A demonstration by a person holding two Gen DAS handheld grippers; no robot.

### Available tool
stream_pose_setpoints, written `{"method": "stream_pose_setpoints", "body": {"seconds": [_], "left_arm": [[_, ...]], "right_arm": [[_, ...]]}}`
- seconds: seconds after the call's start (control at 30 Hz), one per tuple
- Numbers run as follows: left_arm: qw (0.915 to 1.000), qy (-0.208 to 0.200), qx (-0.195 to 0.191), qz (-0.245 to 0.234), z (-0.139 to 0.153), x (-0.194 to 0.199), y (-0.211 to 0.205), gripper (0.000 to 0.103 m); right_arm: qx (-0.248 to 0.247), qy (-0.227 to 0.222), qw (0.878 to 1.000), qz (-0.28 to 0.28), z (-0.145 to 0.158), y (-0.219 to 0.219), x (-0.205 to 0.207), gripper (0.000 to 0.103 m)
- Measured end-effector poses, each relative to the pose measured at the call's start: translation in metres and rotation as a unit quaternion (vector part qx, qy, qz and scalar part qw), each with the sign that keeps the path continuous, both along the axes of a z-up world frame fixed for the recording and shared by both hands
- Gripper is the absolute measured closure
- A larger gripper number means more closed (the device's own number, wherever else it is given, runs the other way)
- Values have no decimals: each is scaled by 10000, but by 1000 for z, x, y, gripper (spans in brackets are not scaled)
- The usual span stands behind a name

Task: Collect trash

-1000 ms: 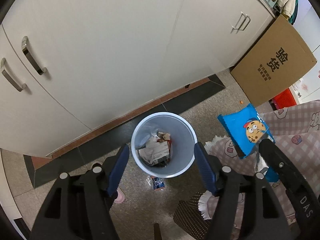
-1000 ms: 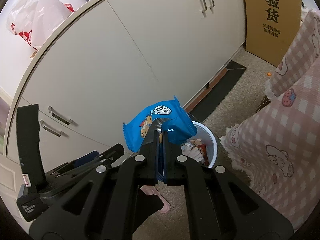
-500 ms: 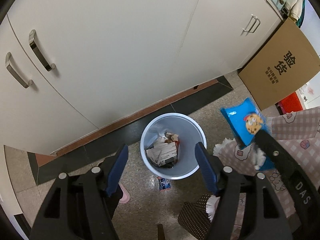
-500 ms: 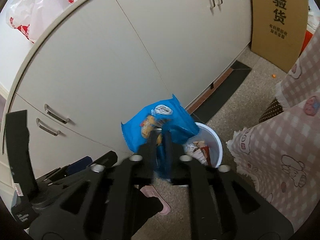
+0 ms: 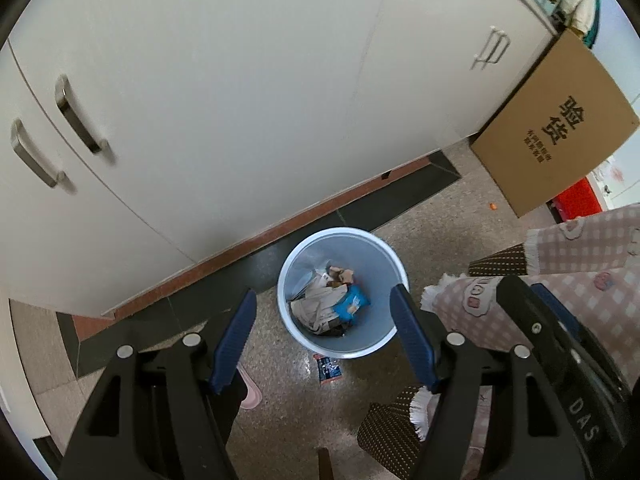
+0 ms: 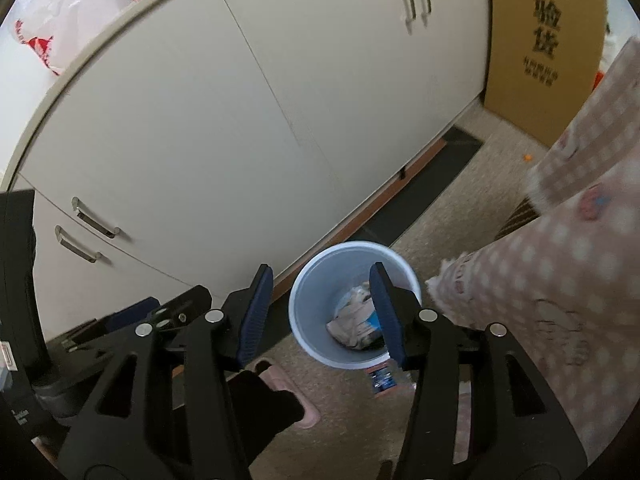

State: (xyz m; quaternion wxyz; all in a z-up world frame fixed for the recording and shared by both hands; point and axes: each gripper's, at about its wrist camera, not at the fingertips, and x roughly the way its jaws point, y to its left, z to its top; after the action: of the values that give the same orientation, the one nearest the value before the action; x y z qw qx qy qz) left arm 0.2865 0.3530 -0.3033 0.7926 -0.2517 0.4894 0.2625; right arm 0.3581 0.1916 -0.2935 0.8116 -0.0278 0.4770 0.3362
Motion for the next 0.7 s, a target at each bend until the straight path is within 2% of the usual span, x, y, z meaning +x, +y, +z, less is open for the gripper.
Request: {"method": "stream_pose_setpoints", "body": {"seconds": [0.17, 0.33, 0.53, 0.7], "left_arm": [[9988, -299, 306, -233, 42, -10, -23, 35], [9922, -793, 787, -559, 103, -34, -63, 33], [9740, -1393, 1441, -1054, 170, -72, -126, 24], [9549, -1944, 1710, -1452, 215, -112, -182, 21]], "right_arm": [[96, -473, 9987, -140, 47, -27, -22, 47], [289, -908, 9947, -395, 97, -70, -52, 43], [561, -1477, 9843, -793, 155, -137, -103, 37], [794, -1969, 9695, -1222, 197, -198, -150, 31]]}}
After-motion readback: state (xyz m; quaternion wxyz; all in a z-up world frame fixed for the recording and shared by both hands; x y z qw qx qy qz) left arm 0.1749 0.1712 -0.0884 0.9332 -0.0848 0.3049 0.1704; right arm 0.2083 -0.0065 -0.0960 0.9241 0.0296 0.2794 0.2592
